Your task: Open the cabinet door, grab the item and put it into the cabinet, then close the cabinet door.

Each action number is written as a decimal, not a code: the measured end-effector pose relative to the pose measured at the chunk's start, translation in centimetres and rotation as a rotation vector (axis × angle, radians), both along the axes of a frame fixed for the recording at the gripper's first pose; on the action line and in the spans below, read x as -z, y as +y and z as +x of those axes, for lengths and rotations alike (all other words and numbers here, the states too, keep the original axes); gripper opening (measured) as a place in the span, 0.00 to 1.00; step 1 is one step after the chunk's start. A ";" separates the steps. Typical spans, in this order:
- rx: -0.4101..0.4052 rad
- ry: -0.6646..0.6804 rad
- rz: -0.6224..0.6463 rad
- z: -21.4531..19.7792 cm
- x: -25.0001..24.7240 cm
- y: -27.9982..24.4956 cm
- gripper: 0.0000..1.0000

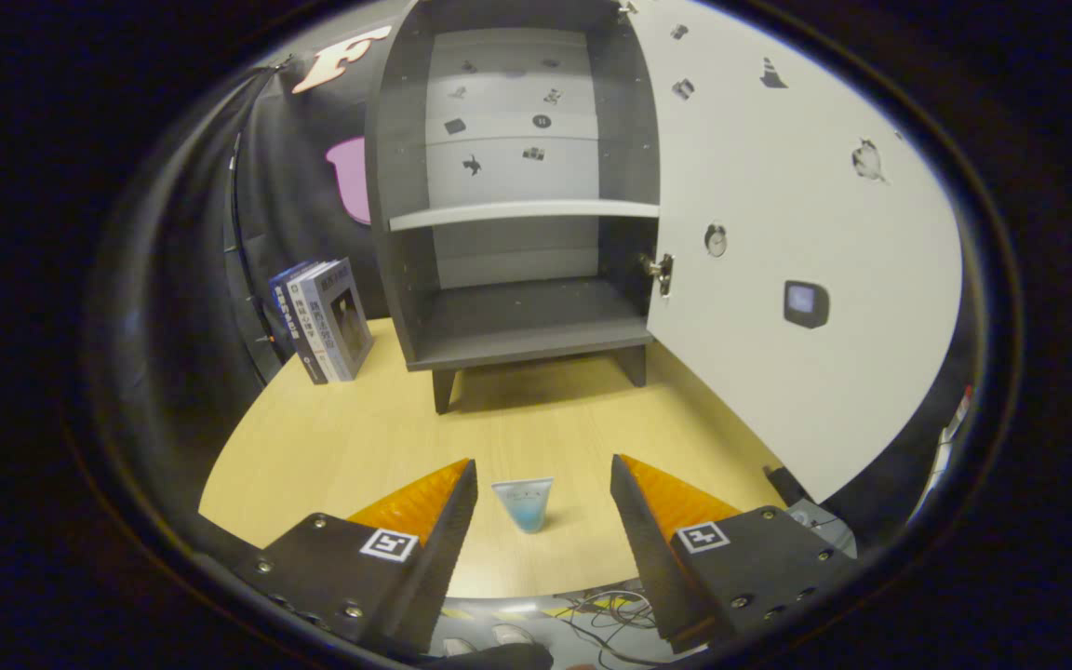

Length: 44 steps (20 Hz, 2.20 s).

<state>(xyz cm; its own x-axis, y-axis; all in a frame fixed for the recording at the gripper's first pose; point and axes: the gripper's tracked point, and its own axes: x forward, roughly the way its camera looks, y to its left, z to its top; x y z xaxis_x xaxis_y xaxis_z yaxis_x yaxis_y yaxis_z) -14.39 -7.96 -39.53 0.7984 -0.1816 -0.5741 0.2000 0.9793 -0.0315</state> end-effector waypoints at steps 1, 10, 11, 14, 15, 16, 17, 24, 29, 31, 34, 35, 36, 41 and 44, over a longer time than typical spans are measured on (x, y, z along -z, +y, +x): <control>-0.016 0.017 0.001 0.6 1.2 0.4 0.86; -0.088 0.158 -0.037 3.5 8.8 0.9 0.86; -0.093 0.173 -0.046 3.6 9.4 0.7 0.86; -0.099 0.214 -0.068 3.7 10.8 0.0 0.72; -0.106 0.222 -0.067 3.8 10.9 0.1 0.68; -0.108 0.225 -0.068 3.7 11.0 0.1 0.63; -0.109 0.215 -0.070 4.2 11.4 -0.3 0.59; -0.153 0.244 -0.072 3.4 10.8 0.5 0.54; -0.170 0.189 -0.067 4.7 7.2 0.9 0.54; -0.171 0.148 -0.062 6.2 4.5 0.9 0.54; -0.171 0.060 -0.063 9.1 -0.6 0.6 0.54; -0.171 0.026 -0.066 10.4 -2.6 0.6 0.54; -0.169 -0.010 -0.065 11.5 -4.6 0.5 0.54; -0.185 -0.171 -0.097 17.4 -13.7 0.3 0.53; -0.186 -0.240 -0.106 20.3 -17.7 0.1 0.53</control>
